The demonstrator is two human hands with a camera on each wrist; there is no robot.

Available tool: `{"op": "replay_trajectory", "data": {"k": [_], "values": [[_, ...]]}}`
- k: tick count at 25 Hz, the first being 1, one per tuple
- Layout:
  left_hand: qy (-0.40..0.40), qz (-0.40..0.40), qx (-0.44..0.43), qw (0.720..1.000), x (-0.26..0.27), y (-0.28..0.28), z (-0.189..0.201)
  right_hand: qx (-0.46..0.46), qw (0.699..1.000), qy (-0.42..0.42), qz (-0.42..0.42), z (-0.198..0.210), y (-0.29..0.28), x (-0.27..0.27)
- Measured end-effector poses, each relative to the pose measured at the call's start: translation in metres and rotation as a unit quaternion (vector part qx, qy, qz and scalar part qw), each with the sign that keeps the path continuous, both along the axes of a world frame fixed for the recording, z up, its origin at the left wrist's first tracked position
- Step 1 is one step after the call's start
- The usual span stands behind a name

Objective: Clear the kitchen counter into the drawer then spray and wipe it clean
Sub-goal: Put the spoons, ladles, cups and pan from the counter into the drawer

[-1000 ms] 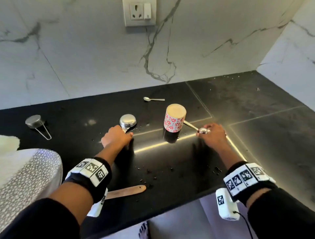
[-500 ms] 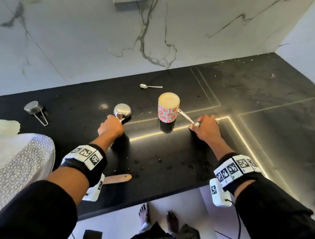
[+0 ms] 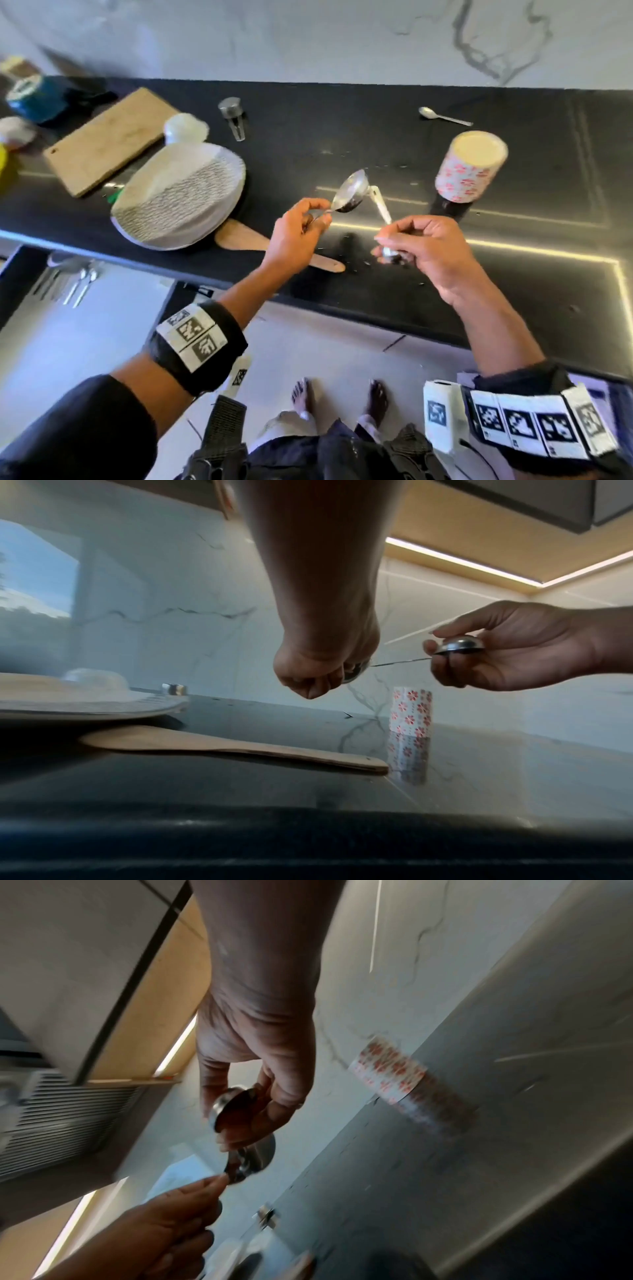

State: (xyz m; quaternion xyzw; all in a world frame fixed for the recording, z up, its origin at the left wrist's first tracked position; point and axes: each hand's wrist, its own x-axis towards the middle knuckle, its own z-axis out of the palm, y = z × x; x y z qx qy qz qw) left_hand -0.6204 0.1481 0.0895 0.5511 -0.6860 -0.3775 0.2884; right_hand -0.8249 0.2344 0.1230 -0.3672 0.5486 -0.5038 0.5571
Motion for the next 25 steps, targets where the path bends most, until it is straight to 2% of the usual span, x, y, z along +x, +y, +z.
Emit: {"op": "replay_trajectory", "data": {"k": [5,9,12,15,17,19,22,25], "values": [[0.119,0.1,-0.025,0.988,0.109,0.036,0.037,-0.001,0.971,-0.114,0.211,0.019,-0.02,0.115],[0.218,0.175,-0.016,0.96,0.225,0.075,0.041,-0.026,0.925,-0.114,0.361,0.016,-0.025,0.239],[0.217,0.251,-0.024,0.943,0.32,0.11,0.034,-0.04,0.904,-0.072,0.42,0.003,-0.014,0.339],[0.183,0.291,-0.008,0.939,0.426,0.136,0.019,-0.041,0.885,-0.069,0.458,-0.009,-0.006,0.445],[0.167,0.312,0.022,0.935,0.479,0.143,0.013,-0.039,0.89,-0.063,0.45,-0.017,-0.009,0.501],[0.159,0.309,0.053,0.936,0.513,0.139,0.006,-0.033,0.911,-0.04,0.41,-0.029,-0.018,0.543],[0.124,0.304,0.117,0.937,0.553,0.116,-0.014,-0.002,0.943,-0.005,0.334,-0.058,-0.042,0.586],[0.105,0.304,0.177,0.93,0.584,0.085,-0.034,0.048,0.97,0.017,0.236,-0.107,-0.093,0.613]]}}
